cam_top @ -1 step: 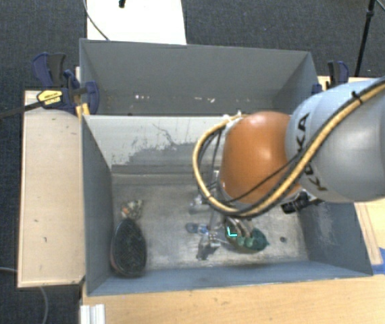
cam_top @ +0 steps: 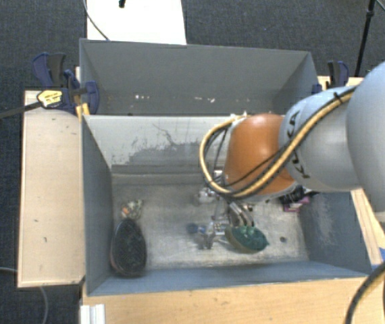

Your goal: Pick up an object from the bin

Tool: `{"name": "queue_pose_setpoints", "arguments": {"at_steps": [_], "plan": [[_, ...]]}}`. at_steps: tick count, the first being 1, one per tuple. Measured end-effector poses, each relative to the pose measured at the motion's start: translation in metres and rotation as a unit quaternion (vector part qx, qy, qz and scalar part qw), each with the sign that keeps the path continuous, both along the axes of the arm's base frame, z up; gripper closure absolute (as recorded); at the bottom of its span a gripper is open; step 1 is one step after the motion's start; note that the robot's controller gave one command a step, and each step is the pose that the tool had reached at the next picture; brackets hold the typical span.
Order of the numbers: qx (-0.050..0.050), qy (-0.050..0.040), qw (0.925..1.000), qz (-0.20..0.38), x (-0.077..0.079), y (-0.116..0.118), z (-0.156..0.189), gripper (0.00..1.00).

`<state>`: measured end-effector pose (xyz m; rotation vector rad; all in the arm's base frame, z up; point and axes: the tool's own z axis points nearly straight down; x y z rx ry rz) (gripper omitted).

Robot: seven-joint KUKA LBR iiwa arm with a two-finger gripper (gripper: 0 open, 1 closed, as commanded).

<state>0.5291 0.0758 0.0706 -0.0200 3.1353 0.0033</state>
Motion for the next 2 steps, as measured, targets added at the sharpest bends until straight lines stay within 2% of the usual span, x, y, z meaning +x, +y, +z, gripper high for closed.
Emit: {"name": "queue_pose_setpoints", "arguments": {"at_steps": [1, 2], "plan": [[0.001, -0.0028, 1.0000, 0.000, 0.001, 0.002, 0.004, 1.00], [0.000, -0.0013, 0.9960, 0.090, -0.013, 0.055, 0.131, 1.00]]}}
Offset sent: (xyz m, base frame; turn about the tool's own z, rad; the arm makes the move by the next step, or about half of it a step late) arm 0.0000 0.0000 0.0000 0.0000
